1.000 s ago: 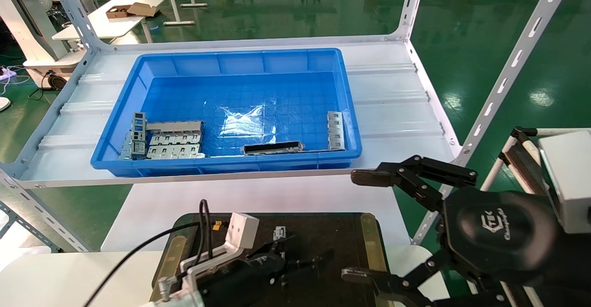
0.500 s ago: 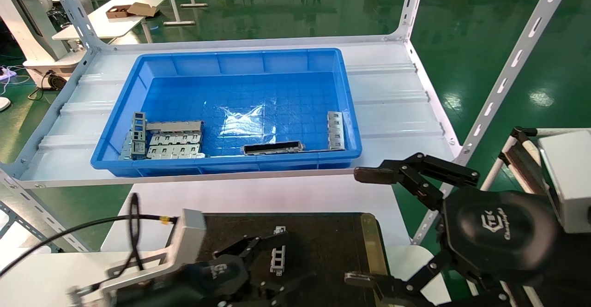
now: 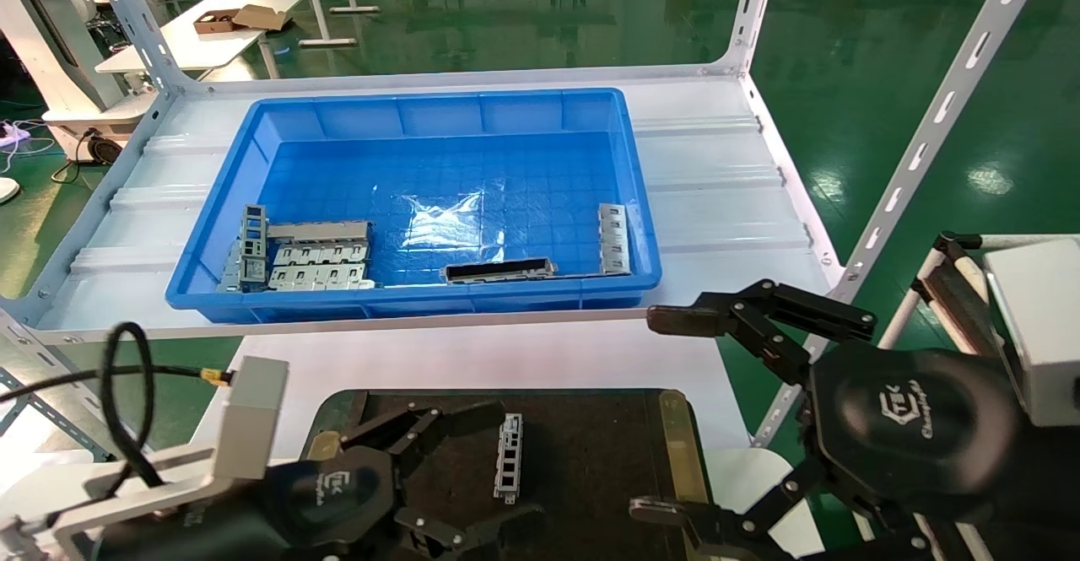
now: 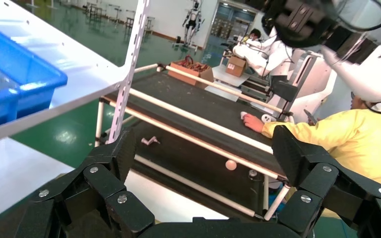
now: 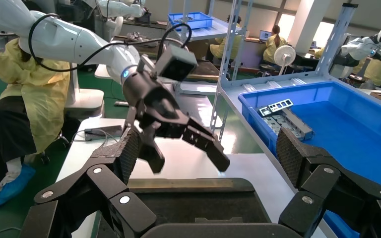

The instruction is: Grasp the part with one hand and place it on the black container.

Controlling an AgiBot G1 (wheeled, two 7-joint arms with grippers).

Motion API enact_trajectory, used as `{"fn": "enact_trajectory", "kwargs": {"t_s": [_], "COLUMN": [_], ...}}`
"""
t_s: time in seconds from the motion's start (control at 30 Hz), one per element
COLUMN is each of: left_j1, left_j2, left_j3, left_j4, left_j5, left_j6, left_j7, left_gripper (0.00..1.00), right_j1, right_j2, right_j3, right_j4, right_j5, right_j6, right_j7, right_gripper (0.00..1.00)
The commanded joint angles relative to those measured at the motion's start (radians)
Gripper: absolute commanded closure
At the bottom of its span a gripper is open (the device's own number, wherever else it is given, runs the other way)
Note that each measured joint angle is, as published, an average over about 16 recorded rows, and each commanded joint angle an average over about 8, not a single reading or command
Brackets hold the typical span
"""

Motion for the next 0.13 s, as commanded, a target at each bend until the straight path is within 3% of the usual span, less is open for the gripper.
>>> {"fn": "enact_trajectory", "kwargs": {"t_s": [0.03, 0.13], "left_j1": [-0.008, -0.011], "left_j2": [-0.009, -0.01], "left_j3": [-0.009, -0.01], "left_j4": [0.0, 0.001], "left_j5": [-0.012, -0.012], "left_j6": [0.02, 0.021], "left_j7": [0.001, 0.0], "left_gripper": [0.0, 0.0], "right_j1": [0.0, 0.0], "right_j2": [0.0, 0.0], "right_j3": [0.0, 0.0], "right_j4": [0.0, 0.0], "right_j5": [0.0, 0.0], "right_j6": [0.0, 0.0], "right_j7": [0.0, 0.0], "right_gripper": [0.0, 0.0]}}
